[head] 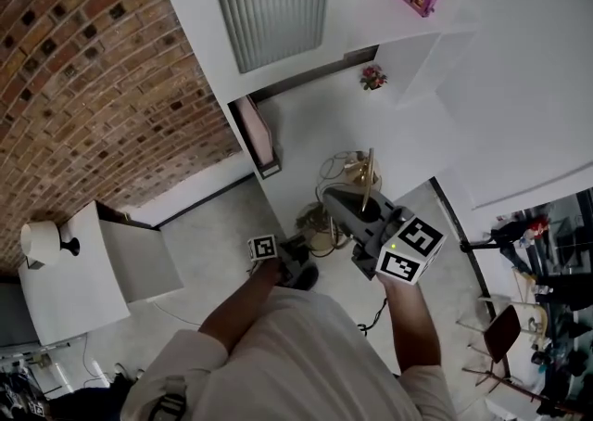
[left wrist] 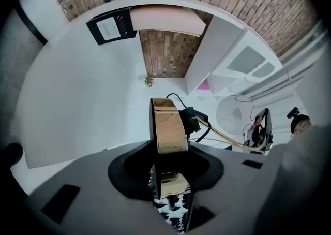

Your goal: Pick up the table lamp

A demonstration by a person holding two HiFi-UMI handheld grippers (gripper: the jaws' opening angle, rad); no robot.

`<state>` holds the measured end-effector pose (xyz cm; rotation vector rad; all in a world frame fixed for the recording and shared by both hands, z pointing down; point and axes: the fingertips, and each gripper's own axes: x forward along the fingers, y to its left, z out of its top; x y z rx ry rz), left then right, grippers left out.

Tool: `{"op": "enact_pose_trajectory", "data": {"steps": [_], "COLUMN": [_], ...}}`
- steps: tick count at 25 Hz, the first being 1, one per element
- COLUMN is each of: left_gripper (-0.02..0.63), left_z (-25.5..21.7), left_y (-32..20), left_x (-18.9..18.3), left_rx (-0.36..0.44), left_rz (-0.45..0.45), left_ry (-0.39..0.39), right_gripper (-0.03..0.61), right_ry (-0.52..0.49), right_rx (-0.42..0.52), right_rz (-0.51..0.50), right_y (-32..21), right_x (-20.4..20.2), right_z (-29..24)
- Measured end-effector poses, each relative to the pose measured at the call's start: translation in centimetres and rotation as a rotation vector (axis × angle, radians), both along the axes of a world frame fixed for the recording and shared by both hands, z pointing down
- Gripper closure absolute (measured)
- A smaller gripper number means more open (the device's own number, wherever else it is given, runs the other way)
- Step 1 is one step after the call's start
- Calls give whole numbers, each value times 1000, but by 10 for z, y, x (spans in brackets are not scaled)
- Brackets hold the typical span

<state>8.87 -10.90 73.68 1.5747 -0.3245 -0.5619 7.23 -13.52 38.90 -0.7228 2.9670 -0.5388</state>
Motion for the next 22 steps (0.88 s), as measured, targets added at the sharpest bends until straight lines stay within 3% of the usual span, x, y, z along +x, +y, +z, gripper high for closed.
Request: {"op": "enact_pose_trajectory", "data": {"steps": [7,12,22], "left_gripper": [476,476,480], "left_z": [-5,-11,-4], "left_y": [11,23,63], "left_x": [-25,-44,-67], "left_rx": [14,0,-8], "left_rz": [47,90,200], "left_ry": [1,42,45], "right_gripper": [566,566,566], "right_ry": [5,12,46], "right_rx": [16,5,-2], "right_rz": [41,96,228], "right_y": [17,29,72], "right_x": [-29,-48,-74], "right_z": [-7,-10,-6]}}
